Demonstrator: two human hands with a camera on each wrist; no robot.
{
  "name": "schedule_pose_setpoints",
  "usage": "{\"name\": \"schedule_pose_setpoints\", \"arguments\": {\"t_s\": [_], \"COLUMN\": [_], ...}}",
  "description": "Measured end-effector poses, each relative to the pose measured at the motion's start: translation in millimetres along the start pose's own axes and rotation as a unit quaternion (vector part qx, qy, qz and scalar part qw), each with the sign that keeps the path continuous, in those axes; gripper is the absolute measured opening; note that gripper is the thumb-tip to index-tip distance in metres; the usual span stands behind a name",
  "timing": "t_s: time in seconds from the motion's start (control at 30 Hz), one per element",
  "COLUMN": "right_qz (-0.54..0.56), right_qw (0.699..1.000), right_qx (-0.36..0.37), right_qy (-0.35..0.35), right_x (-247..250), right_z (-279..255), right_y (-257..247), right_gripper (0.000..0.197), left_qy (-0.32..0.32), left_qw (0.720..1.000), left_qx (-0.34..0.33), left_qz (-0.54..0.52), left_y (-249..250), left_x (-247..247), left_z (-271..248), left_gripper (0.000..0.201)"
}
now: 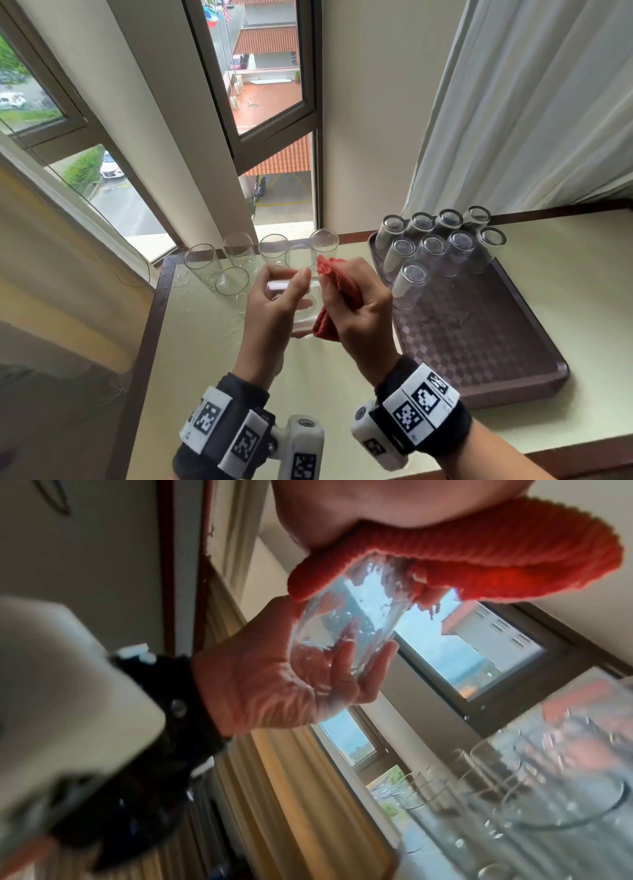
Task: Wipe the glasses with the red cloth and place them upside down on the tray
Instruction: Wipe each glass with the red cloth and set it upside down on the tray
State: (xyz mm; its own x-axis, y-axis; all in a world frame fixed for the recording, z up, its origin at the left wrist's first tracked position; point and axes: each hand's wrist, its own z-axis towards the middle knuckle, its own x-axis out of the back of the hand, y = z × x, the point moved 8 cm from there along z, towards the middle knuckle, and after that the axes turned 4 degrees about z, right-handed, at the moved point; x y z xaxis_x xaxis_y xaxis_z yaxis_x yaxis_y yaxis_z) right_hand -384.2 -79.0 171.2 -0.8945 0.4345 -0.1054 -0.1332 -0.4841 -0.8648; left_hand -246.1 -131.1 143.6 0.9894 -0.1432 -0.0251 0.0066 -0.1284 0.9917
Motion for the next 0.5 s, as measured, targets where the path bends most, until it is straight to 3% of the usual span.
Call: {"name": "schedule_pose_setpoints", "arguments": {"t_s": [0.17, 0.23, 0.3, 0.4, 0.5], "right_qz": [0.056, -0.026, -0.041, 0.071, 0.192], "right_qw": [0.981, 0.993, 0.997, 0.978, 0.919], "right_qx": [-0.174, -0.11, -0.063, -0.193, -0.338], "right_qy": [0.061, 0.038, 0.0, 0.024, 0.064], "right_x": [3, 2, -2, 0, 3], "right_z": [-3, -4, -7, -12, -21], "right_y": [35, 26, 24, 48, 69], "right_gripper": [0.017, 0.015, 0.012, 0.01, 0.014], "left_qy": [0.015, 0.027, 0.02, -0.004, -0.024], "left_qw": [0.996, 0.998, 1.0, 0.997, 0.989], "left_qx": [-0.062, -0.033, -0.001, -0.015, -0.075], "left_qz": [0.057, 0.036, 0.018, 0.076, 0.122], "left_y": [6, -1, -7, -6, 1], "left_x": [-1, 1, 2, 2, 2], "left_z": [-2, -2, -2, -3, -5], "left_gripper": [0.032, 0.024, 0.017, 0.048, 0.076]}}
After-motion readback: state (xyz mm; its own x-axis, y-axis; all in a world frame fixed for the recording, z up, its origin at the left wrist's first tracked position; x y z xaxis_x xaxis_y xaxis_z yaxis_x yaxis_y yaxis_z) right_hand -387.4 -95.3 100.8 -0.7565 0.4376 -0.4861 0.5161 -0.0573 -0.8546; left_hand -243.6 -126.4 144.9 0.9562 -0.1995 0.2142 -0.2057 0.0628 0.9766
